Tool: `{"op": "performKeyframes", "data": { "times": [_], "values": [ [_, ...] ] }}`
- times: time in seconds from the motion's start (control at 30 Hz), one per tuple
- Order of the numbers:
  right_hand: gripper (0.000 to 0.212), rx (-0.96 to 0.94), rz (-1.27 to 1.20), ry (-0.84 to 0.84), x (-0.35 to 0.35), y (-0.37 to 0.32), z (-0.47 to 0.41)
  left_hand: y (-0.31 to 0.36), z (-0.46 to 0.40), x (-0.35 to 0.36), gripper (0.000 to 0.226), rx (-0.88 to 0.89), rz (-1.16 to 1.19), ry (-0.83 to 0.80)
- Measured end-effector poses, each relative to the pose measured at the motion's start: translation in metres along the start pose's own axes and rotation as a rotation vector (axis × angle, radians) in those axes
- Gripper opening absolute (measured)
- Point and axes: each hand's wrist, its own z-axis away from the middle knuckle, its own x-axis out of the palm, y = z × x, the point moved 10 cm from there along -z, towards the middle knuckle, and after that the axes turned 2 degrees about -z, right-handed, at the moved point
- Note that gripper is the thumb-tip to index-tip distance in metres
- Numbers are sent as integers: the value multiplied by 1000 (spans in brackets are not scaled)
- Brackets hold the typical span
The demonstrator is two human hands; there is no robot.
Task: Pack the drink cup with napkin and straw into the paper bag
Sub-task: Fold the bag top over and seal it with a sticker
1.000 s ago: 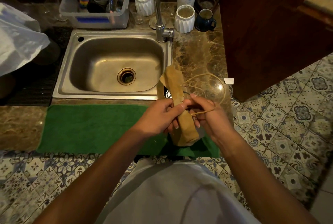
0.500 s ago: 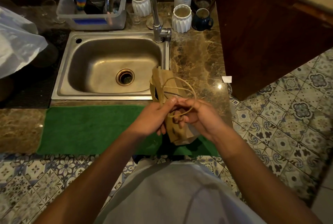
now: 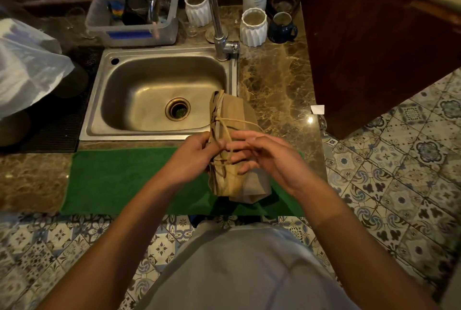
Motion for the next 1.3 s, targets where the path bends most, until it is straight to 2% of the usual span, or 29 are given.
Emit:
{"op": "performKeyframes", "data": {
  "times": [0.17, 0.27, 0.37, 0.43, 0.53, 0.6, 0.67, 0.73, 0.97, 1.17, 1.23, 1.3],
  "values": [
    [27, -100, 162, 102, -23, -29, 11, 1, -1, -5, 18, -4, -154, -9],
    [18, -210, 263, 287, -47, -51, 13, 10, -1, -7, 21, 54, -260, -73],
    [19, -331, 517, 453, -59, -76, 14, 25, 3, 1, 32, 149, -347, -182],
    [33, -386, 686, 407, -51, -86, 8, 34, 5, 10, 25, 203, -386, -246],
    [54, -414, 914, 220, -30, -86, -4, 40, 7, 22, 12, 244, -416, -363],
    [55, -375, 959, 106, -21, -77, -11, 41, 6, 23, 16, 216, -388, -409],
    [46, -334, 914, 39, -18, -70, -14, 42, 3, 17, 28, 203, -382, -406],
    [38, -334, 903, 44, -23, -67, -16, 37, -1, 10, 15, 171, -387, -402],
    [35, -329, 876, 66, -33, -60, -22, 32, -12, -3, 17, 139, -418, -342],
    [21, -328, 829, 133, -44, -55, -34, 43, -17, -10, 7, 275, -614, -177],
    [21, -337, 829, 133, -44, -54, -36, 47, -13, -10, 22, 290, -635, -148],
    [21, -358, 821, 128, -45, -54, -37, 46, -9, -15, 42, 257, -538, -99]
  ]
}}
